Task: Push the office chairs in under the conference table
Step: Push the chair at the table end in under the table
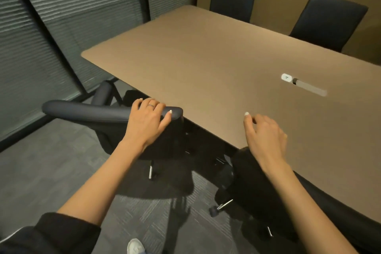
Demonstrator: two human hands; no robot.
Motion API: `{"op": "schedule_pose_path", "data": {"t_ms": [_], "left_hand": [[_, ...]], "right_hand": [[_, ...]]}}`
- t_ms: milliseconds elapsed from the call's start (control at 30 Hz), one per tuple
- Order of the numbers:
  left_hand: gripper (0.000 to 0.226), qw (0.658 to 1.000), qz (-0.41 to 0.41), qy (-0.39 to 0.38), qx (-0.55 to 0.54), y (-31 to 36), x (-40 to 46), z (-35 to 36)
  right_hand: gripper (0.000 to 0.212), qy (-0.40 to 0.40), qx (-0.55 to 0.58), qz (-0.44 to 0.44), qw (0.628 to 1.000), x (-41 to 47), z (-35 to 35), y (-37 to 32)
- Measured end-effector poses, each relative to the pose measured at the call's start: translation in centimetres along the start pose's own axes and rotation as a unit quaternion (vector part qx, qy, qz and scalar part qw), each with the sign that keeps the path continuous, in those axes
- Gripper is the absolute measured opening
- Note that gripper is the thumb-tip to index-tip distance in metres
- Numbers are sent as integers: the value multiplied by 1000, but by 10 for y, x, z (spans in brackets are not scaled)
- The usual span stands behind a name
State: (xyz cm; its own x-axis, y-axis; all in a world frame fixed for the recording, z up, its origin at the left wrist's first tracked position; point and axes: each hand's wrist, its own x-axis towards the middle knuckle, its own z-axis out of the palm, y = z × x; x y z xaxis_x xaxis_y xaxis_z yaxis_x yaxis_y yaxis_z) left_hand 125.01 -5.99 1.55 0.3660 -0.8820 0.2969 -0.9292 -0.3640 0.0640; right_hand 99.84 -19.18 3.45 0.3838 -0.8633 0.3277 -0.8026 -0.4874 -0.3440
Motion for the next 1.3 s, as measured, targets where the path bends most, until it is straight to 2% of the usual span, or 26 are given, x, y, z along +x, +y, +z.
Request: {"op": "schedule_pose_path", "data": {"t_ms": [200,367,500,600,733,933,1033,1167,1300], "left_hand": [[56,999,-49,13,5,-76,-7,-7],[62,997,-72,18,10,-131,-11,-7],[76,994,-104,-38,15,-174,-23,1],[89,992,-70,-96,34,-199,-33,9],[103,988,-62,-131,45,-229,-36,17],[110,983,-62,-174,10,-250,-31,30],[109,980,-70,-186,-3,-250,-28,39],[116,985,-65,-162,3,-250,-28,49],[111,986,-51,-159,6,-255,-25,51]], "right_hand": [[46,-13,16,-23,1000,15,30,-67],[41,-61,26,-60,996,18,60,-125],[47,-166,27,-141,975,10,96,-165],[56,-196,24,-162,967,4,117,-187],[62,-217,12,-157,963,5,138,-208],[80,-254,-56,-185,948,10,163,-219],[89,-248,-84,-188,947,10,174,-218],[102,-213,-106,-194,952,12,188,-220],[98,-226,-127,-181,949,16,193,-226]]}}
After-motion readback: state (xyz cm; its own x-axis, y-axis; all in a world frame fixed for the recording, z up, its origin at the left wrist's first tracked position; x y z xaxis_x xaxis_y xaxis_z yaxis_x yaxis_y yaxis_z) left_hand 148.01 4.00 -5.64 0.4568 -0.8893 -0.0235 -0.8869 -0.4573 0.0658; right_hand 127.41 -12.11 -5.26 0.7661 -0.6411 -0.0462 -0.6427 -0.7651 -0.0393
